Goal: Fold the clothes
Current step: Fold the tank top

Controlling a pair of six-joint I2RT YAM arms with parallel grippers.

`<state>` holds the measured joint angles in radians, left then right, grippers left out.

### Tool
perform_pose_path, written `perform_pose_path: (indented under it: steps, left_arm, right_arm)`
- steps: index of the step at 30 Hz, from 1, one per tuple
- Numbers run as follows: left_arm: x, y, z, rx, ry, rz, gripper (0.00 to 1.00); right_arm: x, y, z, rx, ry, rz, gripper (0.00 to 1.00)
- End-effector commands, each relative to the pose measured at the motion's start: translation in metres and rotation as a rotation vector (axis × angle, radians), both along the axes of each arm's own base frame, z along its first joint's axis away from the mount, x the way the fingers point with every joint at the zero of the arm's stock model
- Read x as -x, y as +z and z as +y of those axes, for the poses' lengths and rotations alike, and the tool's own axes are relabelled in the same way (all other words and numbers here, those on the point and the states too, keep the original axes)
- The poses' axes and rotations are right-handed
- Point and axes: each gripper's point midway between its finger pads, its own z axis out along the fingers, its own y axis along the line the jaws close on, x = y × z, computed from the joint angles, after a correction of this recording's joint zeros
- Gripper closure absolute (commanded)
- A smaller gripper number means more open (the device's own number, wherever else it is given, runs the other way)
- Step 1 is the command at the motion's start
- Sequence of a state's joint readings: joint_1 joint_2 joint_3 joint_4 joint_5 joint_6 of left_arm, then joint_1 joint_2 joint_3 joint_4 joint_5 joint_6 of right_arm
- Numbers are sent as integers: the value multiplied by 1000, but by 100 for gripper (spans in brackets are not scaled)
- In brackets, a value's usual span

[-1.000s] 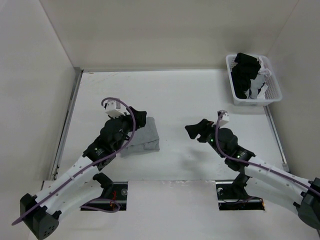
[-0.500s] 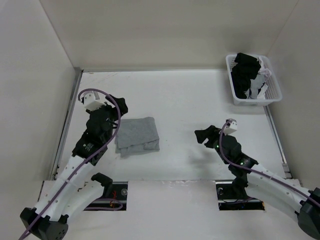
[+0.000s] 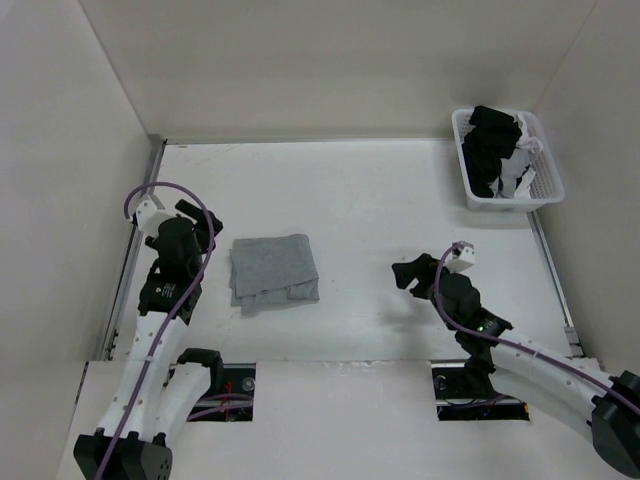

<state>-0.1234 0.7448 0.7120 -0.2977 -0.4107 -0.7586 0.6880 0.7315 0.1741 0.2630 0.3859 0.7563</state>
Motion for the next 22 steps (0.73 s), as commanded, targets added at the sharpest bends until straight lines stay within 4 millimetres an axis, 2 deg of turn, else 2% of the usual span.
perform_pose_path:
  steps: [1,5,9,13,17,19,22]
  left_arm:
    - [-2,-5,1,40,-4,1,35]
    - [5,-14,23,42,78,13,36]
    - [8,-27,32,73,126,29,36]
    - [6,-41,37,94,148,54,37]
    - [5,-45,40,105,163,49,38]
    - [3,-50,39,94,156,66,42]
    - [5,-60,38,65,149,114,39]
  right_arm:
    - [-6,8,-2,-31,-26,-36,24]
    - [-7,7,-2,-26,-26,-30,24]
    - [-7,7,-2,-30,-25,-32,24]
    - [-7,7,-1,-30,-23,-32,24]
    - [-7,6,-1,-29,-20,-29,24]
    - [-6,6,-1,-29,-19,-29,24]
    - [-6,6,-1,-29,-20,-29,24]
